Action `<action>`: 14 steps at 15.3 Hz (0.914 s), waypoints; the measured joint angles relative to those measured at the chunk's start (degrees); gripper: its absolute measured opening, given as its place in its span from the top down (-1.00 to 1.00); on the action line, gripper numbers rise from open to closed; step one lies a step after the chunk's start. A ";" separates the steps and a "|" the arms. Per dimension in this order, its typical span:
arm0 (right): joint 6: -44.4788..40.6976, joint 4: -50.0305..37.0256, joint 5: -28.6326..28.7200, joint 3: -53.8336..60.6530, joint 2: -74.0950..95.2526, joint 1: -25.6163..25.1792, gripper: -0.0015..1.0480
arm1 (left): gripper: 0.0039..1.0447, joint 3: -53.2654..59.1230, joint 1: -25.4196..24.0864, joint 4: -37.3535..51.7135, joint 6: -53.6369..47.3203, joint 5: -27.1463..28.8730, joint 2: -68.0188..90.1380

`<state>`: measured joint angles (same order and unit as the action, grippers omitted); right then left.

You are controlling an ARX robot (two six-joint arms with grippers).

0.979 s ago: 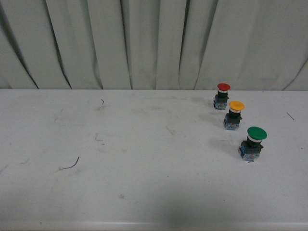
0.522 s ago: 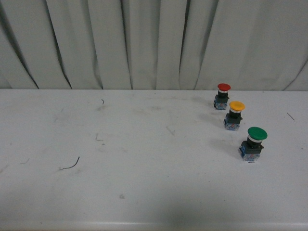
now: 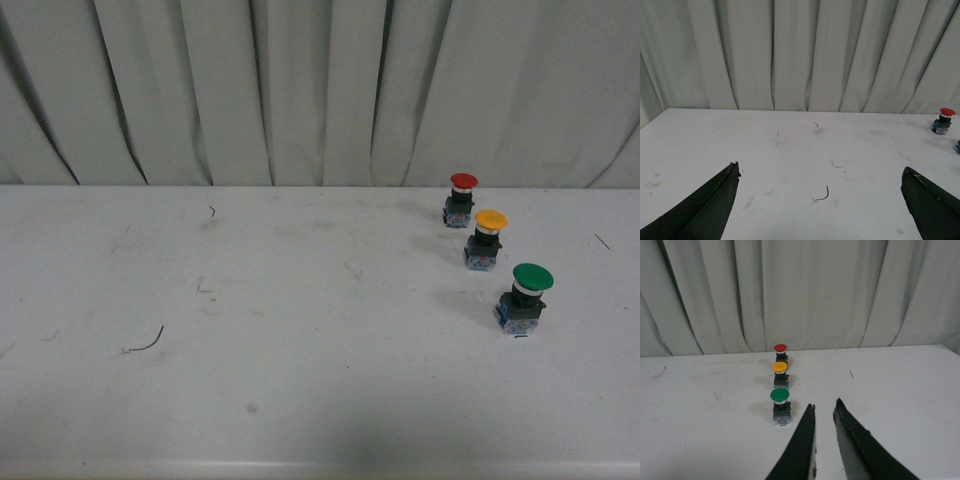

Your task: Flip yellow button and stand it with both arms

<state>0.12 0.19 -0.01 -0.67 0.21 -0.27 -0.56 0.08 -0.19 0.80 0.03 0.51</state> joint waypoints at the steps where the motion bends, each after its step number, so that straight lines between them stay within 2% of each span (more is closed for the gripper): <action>1: 0.00 0.00 0.00 0.00 0.00 0.00 0.57 | -0.88 0.00 0.00 0.00 0.00 0.00 0.00; 7: 0.00 0.00 0.00 0.00 0.00 0.00 -0.85 | -0.88 0.00 0.00 0.00 -0.02 0.00 0.00; 8: 0.02 0.00 0.00 0.00 0.00 0.00 -0.90 | -0.88 0.00 0.00 0.00 -0.02 0.00 0.00; 9: 0.00 0.00 0.00 0.00 0.00 0.00 -0.85 | -0.88 0.00 0.00 0.00 0.00 0.00 0.00; 14: 0.00 0.00 0.00 0.00 0.00 0.00 -0.87 | -0.88 0.00 0.00 0.00 0.00 0.00 0.00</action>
